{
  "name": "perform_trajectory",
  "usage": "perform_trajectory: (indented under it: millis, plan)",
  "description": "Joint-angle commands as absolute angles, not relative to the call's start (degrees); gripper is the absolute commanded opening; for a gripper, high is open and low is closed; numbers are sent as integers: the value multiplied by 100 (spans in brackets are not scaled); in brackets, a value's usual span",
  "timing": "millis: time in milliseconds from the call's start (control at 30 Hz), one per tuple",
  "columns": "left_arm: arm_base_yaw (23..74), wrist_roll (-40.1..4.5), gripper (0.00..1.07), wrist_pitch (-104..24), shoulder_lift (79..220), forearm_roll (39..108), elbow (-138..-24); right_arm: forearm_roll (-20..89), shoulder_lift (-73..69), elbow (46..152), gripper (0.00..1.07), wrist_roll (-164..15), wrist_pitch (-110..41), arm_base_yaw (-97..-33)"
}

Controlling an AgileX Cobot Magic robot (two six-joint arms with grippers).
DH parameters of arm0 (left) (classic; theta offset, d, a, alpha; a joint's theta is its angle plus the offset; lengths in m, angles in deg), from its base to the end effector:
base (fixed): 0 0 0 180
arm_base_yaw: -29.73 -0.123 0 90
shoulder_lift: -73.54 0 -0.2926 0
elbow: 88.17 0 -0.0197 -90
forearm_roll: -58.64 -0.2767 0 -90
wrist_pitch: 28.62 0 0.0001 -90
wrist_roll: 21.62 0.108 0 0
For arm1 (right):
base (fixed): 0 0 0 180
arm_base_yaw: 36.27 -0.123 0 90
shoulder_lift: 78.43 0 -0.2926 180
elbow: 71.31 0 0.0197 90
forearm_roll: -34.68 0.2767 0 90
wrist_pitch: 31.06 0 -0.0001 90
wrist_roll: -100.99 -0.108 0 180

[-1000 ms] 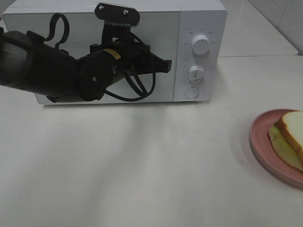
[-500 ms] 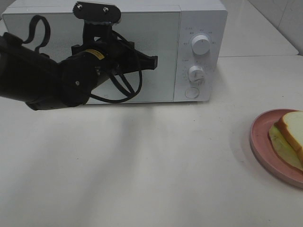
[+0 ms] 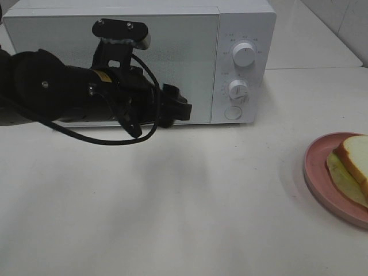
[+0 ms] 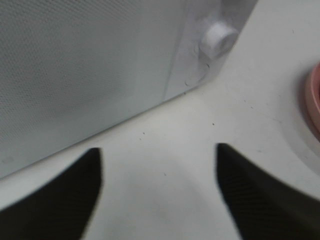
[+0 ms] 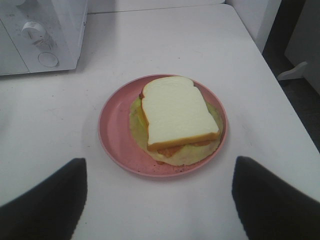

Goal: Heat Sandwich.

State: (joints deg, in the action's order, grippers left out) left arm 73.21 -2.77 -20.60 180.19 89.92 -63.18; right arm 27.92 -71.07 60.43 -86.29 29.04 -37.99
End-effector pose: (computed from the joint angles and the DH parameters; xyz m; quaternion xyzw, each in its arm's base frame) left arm 0.2899 -0.2642 0.1727 0.2227 0.8572 -0.1878 0.4246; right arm 0.0243 -0.0103 0.2866 0.0433 0.8442 -0.0171 0.5340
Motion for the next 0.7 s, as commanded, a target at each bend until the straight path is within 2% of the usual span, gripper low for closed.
perform_trajectory:
  millis: [33,267,333,400,467,533,567,600,700]
  plan:
    - [7321,-288,98,-2805,17801,8826,-6295,2792,-7262,6031,76,-8594,2847,-3748]
    - [7287,-305,97,-4283,17520,8070,-6295,2792,-7262,6031,76,-8594,2847,-3748]
    - [7132,-426,97,-5165,17354,7875,-6295,2792,-7262,6031,76,-8594,2847,-3748]
    - [6777,-626,97,-6013,17199,7846,-6295,2792,-7262,6031,76,-8594,2847,-3748]
    - [6662,-672,97,-6214,17159,7829,-6295,2792,-7262,6031,76,-8594,2847,-3748]
    - [6405,-741,97,-6643,17056,7806,-6295,2792,-7262,6031,76,-8594,2847,-3748]
    - [6118,-821,97,-7079,16941,7720,-6295,2792,-7262,6031,76,-8594,2847,-3748]
    - [6118,-821,97,-7079,16941,7720,-6295,2792,-7262,6031,76,-8594,2847,-3748]
    - [5706,-1039,97,-7595,16764,7520,-6295,2792,-7262,6031,76,-8594,2847,-3748]
